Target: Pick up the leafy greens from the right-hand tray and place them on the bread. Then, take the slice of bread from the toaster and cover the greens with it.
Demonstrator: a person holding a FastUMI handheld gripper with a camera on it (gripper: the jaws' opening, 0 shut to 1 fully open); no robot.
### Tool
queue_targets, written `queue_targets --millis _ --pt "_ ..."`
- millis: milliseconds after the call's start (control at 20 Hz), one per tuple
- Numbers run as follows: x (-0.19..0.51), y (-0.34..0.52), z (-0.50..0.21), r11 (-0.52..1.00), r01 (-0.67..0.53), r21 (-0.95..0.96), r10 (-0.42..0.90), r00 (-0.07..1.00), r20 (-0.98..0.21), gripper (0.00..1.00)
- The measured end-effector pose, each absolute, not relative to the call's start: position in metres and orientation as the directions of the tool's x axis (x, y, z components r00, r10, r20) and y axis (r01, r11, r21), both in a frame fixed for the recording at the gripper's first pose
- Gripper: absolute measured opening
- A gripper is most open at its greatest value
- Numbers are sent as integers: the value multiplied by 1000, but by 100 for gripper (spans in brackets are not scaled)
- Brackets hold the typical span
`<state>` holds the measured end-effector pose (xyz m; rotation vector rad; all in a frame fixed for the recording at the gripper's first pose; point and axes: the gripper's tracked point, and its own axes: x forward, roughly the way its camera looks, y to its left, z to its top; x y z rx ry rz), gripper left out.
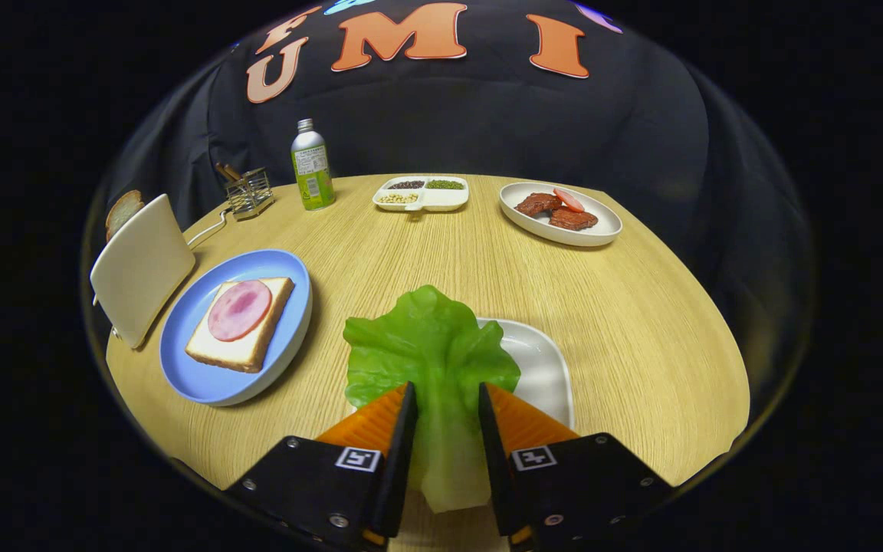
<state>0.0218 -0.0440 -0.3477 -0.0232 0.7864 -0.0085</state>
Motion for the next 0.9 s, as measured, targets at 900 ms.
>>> queue_targets --millis 900 --pt "25 -34 -298 997 -28 -65 -23 746 -666 5"
